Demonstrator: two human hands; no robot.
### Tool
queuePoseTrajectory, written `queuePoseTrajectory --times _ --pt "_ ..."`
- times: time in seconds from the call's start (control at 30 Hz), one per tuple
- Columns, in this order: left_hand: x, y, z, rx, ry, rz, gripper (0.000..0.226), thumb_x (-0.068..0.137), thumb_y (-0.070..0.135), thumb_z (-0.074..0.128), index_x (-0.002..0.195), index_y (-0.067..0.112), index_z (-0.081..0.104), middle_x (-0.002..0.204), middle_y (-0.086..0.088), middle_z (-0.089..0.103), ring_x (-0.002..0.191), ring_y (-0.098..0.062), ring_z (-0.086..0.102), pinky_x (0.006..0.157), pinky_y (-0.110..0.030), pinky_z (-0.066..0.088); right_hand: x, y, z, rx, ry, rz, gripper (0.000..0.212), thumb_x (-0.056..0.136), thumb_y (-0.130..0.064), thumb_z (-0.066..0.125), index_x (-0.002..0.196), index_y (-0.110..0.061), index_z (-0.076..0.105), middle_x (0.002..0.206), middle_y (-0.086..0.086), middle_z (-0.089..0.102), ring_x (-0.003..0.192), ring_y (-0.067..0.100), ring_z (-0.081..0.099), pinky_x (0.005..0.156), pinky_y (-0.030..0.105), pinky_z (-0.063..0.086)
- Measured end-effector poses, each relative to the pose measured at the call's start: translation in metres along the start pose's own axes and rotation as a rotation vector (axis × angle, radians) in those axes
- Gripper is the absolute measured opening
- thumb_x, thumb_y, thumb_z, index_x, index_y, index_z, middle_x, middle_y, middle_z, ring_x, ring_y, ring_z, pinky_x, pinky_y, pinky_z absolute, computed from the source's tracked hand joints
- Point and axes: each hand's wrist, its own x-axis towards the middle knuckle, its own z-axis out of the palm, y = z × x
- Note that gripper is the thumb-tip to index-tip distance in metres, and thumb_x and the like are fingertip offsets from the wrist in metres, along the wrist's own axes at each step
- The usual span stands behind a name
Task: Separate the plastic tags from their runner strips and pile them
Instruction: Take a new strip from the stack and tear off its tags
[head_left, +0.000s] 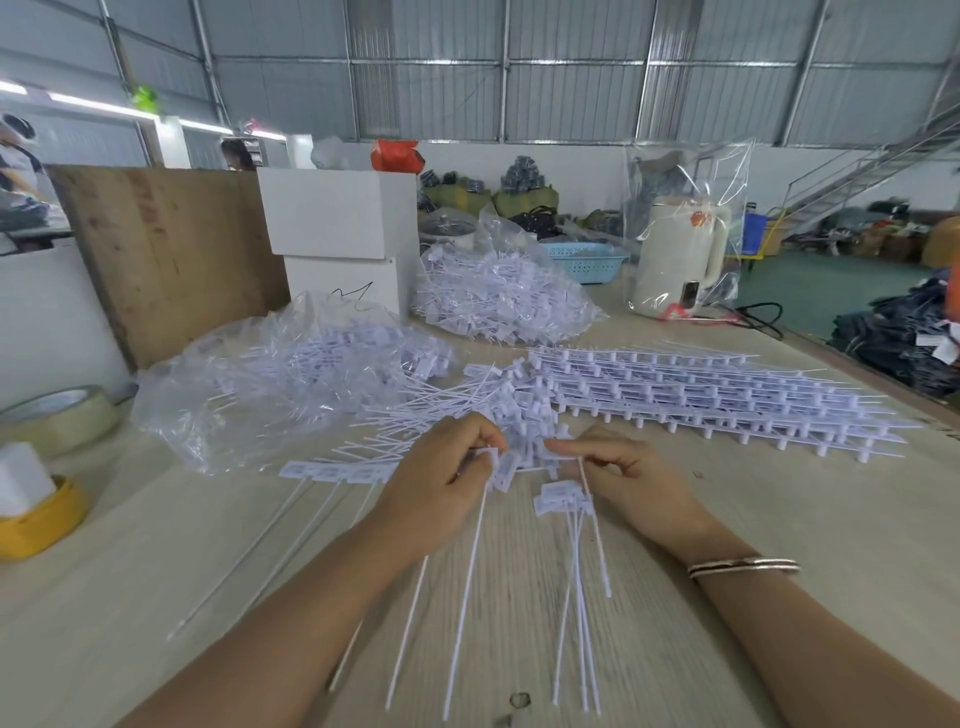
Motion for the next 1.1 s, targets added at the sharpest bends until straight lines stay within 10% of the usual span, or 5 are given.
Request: queuePoseTrajectory --times 0.43,0.6,0.8,1.1 --pt "-0.001 -0.01 0.012 0.182 -0.132 -0.008 0.052 0.095 0.003 0.037 0.138 0.033 0.034 0.099 0.005 0.043 0.091 -0.004 0.035 0.08 -0.021 0.029 0.002 0.008 0.004 -0.261 -0.102 -0.072 0.041 0.075 -0.007 0.039 0.098 -0.015 0.072 0.083 -0.009 0.053 0.084 0.002 0.047 0.085 0.019 0.029" --pt "-0.002 -0.007 0.018 0.158 -0.124 -0.043 0.053 0.095 0.002 0.038 0.14 0.03 0.032 0.103 0.005 0.043 0.102 -0.008 0.037 0.083 -0.018 0.03 0.001 0.002 0.008 -0.358 -0.011 -0.26 0.04 0.072 0.0 0.048 0.104 -0.012 0.07 0.094 0.004 0.057 0.09 0.022 0.053 0.082 0.031 0.04" --pt "-0.006 0.008 0.03 0.106 -0.026 -0.038 0.047 0.09 -0.002 0.041 0.132 0.02 0.041 0.105 0.005 0.046 0.098 -0.003 0.037 0.08 -0.002 0.028 -0.001 -0.004 0.022 -0.623 -0.056 -0.524 0.023 0.077 -0.019 0.07 0.1 -0.02 0.071 0.09 -0.003 0.068 0.079 0.018 0.063 0.07 0.042 0.047" --pt "-0.003 0.004 0.008 0.343 -0.113 -0.136 0.024 0.096 0.033 0.045 0.085 0.016 0.057 0.074 0.006 0.053 0.077 -0.019 0.053 0.069 -0.031 0.034 -0.001 -0.004 0.018 -0.609 0.074 -0.516 0.017 0.078 -0.015 0.068 0.094 -0.013 0.074 0.082 0.0 0.07 0.074 0.021 0.067 0.063 0.042 0.051"
